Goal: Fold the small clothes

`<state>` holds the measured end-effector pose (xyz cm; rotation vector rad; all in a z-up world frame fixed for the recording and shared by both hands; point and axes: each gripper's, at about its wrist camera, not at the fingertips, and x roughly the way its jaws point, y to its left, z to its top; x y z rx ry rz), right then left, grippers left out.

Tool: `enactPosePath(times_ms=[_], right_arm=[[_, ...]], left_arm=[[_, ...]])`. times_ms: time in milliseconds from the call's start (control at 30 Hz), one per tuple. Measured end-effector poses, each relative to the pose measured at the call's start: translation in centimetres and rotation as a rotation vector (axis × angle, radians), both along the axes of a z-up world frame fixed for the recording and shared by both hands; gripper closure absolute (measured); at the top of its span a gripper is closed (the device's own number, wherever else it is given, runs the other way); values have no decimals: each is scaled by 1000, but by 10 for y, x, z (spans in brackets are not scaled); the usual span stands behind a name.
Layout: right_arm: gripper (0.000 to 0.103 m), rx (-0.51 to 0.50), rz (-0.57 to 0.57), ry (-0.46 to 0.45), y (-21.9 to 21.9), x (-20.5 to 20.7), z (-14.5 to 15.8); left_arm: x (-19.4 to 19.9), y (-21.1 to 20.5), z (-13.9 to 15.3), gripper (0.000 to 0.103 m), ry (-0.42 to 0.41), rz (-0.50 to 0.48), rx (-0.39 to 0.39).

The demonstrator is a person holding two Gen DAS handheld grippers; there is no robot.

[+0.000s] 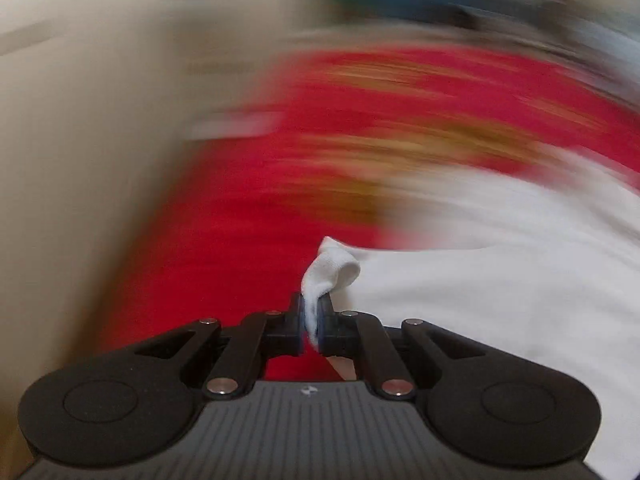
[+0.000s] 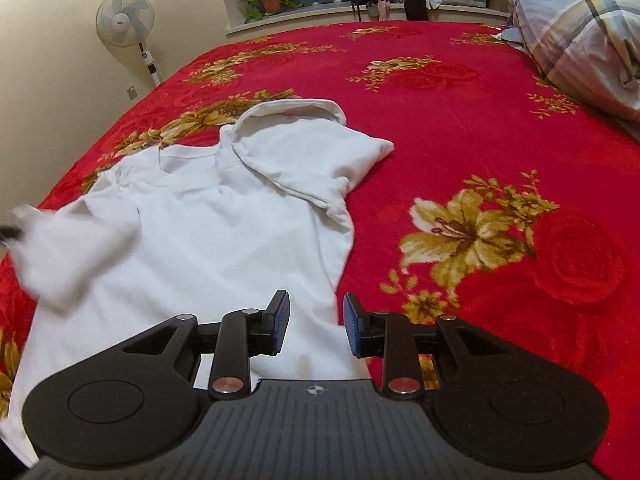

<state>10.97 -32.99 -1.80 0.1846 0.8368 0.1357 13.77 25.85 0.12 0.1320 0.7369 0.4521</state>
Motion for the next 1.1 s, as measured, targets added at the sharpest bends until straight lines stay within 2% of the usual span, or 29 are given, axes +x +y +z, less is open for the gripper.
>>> enactPosePath(times_ms=[67,100,133,200,267,333,433,500,567,633,700,767,833,867,933,1000,1100], right_arm=[[72,-8,4,-3,5,4,0],[72,-14,9,-4,8,6,-1],[72,-21,13,-2,12,9,-2],[72,-26,23,2,17,13,-2],[72,-34,28,1,22,19,-3],[72,-32,17,6,25,25,-5],[72,-11,-7,7,29,34,-4],[72,-2,-18,-7,29,41,0],[72,18,-30,-26,24,51,8],[72,57,-51,-50,16,62,16],[72,95,-66,-81,8,77,22],[72,136,-90,-117,2,95,26],[72,202,-84,-146,-3,116,26],[72,232,-68,-161,-3,127,25],[71,279,-42,-165,-2,152,20],[60,345,-37,-125,-2,182,8],[53,462,-84,-65,-2,232,-16]], left_arm=[[-15,81,8,93,-59,432,99],[-24,106,12,93,-87,553,103],[-33,123,19,93,-139,602,68],[-39,129,27,87,-228,564,-8],[-25,118,25,78,-244,426,-108],[1,94,16,76,-202,245,-203],[36,44,0,75,-125,14,-263],[55,13,-12,74,-82,-97,-294],[67,-2,-26,74,-48,-156,-323],[76,-16,-38,73,-24,-190,-344],[84,-24,-54,65,-13,-218,-362],[88,-24,-69,42,27,-210,-359],[101,-27,-97,41,190,-162,-342],[101,-29,-105,40,228,-151,-335],[100,-31,-103,39,210,-156,-321],[102,-30,-103,39,213,-153,-332],[103,-26,-105,39,217,-155,-342]])
